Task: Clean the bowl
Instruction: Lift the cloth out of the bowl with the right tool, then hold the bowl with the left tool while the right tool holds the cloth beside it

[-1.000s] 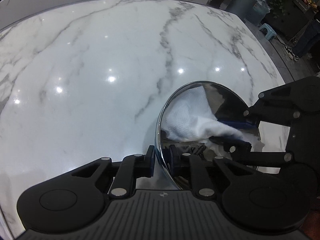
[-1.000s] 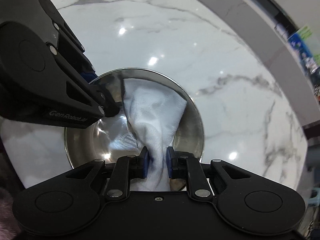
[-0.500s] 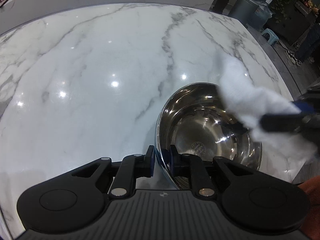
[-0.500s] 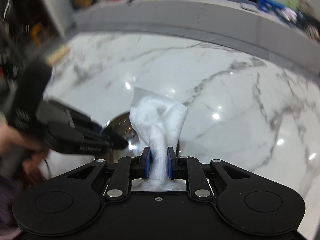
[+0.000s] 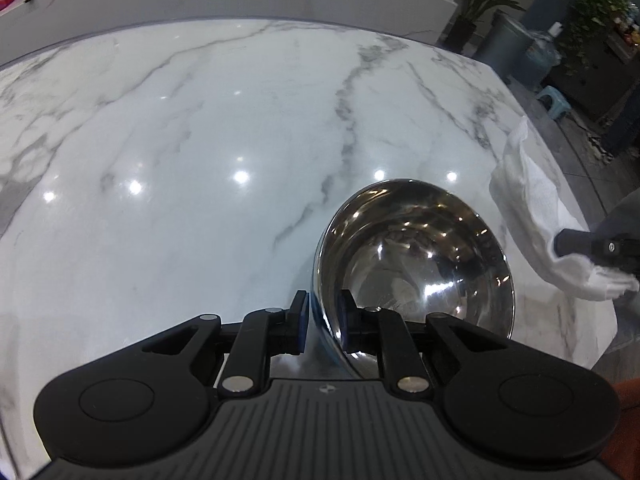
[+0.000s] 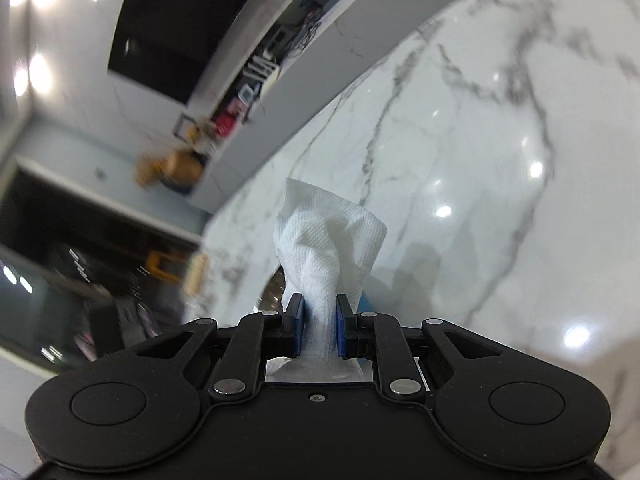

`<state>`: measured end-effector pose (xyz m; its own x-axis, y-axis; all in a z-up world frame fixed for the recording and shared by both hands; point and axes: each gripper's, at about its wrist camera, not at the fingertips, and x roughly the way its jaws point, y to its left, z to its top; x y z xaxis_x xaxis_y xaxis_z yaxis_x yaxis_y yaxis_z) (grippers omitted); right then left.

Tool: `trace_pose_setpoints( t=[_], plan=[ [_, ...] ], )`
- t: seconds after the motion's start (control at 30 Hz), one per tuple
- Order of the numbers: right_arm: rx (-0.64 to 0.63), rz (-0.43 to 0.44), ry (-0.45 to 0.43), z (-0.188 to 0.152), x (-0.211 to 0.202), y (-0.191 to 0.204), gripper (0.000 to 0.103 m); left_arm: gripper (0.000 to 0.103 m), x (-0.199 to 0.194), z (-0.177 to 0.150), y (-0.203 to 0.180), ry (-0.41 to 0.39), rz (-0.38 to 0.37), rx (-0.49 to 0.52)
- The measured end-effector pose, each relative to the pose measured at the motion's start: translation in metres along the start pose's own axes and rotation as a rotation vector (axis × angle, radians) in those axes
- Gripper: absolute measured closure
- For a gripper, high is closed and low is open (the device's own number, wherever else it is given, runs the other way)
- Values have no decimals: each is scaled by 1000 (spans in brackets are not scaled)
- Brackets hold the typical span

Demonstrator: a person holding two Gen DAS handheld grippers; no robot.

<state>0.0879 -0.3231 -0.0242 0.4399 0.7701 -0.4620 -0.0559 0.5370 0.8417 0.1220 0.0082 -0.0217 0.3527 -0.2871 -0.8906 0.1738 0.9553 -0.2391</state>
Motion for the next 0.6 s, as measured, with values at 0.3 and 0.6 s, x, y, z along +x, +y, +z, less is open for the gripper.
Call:
trace_pose_setpoints(
  t=[0.3,0.6],
  plan=[
    [242,136,71,0,23,-54,88,90,-2,-6,-7,26,81,-81],
    [244,59,152,2,48,-64,88,92,4,-2,-14,46,155,-94]
  ],
)
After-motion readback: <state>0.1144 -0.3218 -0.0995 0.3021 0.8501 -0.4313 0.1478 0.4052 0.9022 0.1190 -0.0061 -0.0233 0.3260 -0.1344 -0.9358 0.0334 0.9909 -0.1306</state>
